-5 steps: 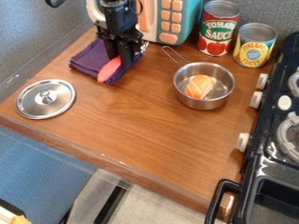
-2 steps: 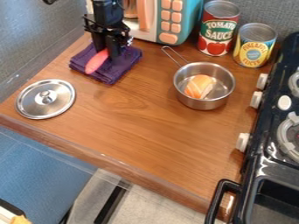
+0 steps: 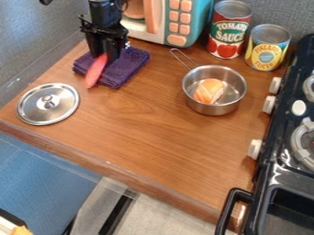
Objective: Moved the red fork on the purple cloth
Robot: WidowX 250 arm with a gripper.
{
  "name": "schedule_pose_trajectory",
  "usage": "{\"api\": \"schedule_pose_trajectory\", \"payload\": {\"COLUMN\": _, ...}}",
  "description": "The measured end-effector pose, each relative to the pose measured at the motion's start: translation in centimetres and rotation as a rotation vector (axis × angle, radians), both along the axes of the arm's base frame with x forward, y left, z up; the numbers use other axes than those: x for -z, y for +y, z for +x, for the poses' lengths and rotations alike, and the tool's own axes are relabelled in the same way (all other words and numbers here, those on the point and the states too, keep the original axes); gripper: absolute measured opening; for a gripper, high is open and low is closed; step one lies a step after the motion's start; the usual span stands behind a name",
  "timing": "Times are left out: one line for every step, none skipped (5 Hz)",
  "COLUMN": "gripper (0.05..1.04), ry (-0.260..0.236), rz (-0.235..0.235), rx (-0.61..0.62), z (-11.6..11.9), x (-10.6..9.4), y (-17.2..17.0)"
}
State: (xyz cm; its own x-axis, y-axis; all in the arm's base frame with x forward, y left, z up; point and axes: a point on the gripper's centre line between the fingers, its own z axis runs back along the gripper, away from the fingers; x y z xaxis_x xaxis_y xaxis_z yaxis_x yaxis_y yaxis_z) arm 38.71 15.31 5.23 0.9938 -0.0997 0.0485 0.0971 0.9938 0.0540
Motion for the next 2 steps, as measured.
{"api": "schedule_pose_trajectory", "payload": {"gripper": 0.982, "ry": 0.008, "rz": 0.003, "rx": 0.009, "z": -0.3, "x": 0.3, "y": -0.1}}
{"api": "schedule_pose_trajectory", "payload": {"gripper": 1.008, "ry": -0.033, "rz": -0.006, "rx": 0.003, "z": -0.5, "x": -1.6, "y": -0.7}}
